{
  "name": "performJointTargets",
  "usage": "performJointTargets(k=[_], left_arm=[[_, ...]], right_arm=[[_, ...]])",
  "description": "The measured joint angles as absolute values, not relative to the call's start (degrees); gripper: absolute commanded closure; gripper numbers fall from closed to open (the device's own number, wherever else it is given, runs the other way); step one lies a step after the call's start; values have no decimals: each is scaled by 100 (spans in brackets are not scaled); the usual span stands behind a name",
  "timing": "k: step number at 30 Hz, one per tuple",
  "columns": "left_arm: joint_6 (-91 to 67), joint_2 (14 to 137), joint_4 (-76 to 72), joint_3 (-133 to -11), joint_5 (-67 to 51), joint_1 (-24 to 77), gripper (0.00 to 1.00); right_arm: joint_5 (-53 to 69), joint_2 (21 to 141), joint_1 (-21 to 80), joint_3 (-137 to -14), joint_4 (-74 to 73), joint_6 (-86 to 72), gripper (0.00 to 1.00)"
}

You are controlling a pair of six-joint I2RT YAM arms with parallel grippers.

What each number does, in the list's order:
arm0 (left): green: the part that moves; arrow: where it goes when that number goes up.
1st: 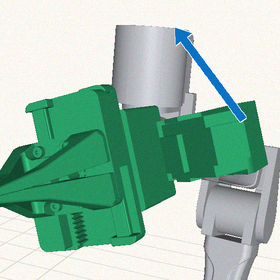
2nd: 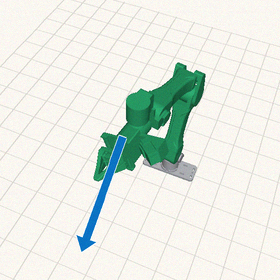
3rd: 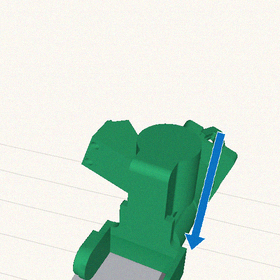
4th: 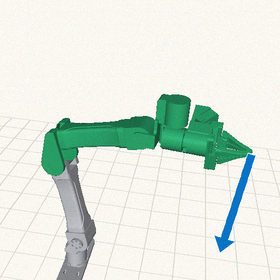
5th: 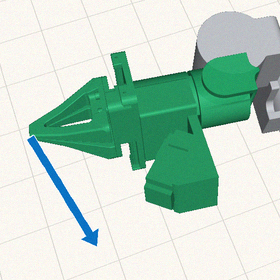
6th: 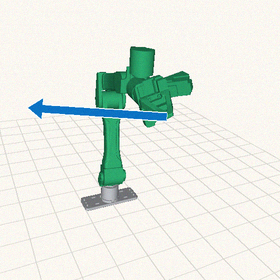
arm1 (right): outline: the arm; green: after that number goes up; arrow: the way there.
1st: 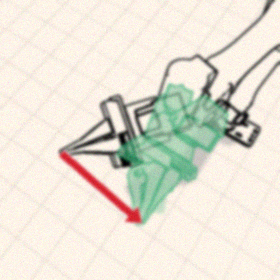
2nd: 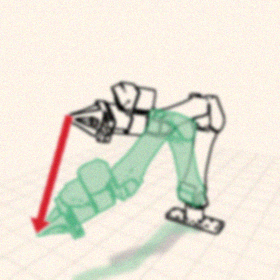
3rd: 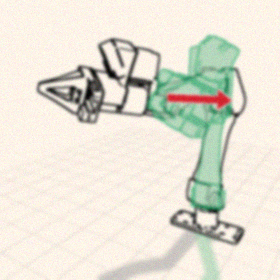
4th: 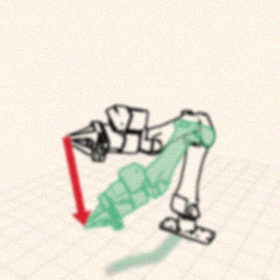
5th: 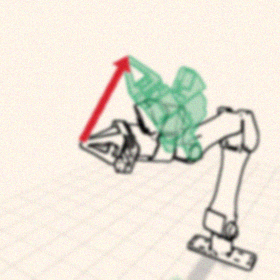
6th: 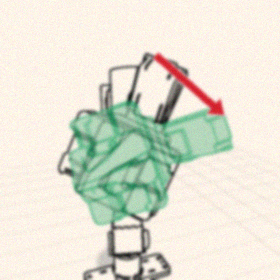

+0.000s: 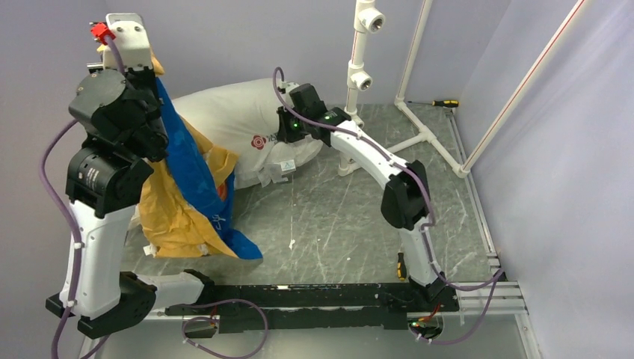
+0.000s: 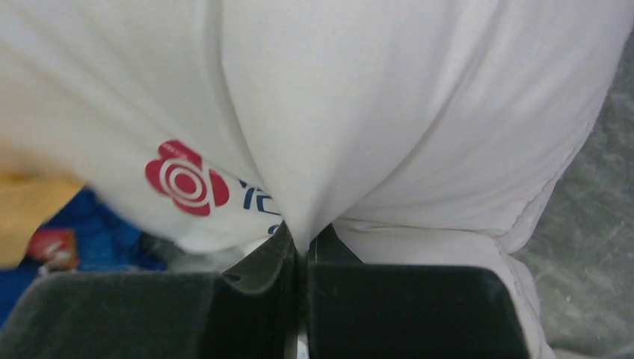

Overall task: Put the pillow into the pillowcase
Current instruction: Move the pillow to the corner of the board.

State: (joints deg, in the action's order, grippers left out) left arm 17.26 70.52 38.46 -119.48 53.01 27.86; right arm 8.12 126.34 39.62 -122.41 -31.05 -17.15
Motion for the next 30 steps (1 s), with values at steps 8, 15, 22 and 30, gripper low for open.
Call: performJointTargets(k=[8,15,22,30], left_arm=[[2058,6978,3336,-11327,5651,2786,100],[3310,6980,1584,-10750,5881,2783,100],[4198,7301,425,-10750,5872,2783,100],[5280,7712,-598,-10901,5669,2783,100]], right_arm=[[1632,10906,4536,-11445,-3994,-1476,100],[3144,10075,4847,-11555,-5166,-1885,100],[3909,10243,4665,-12289,-5848,-2502,100],[4950,10272,4676,-12171,-5743,-2912,100]])
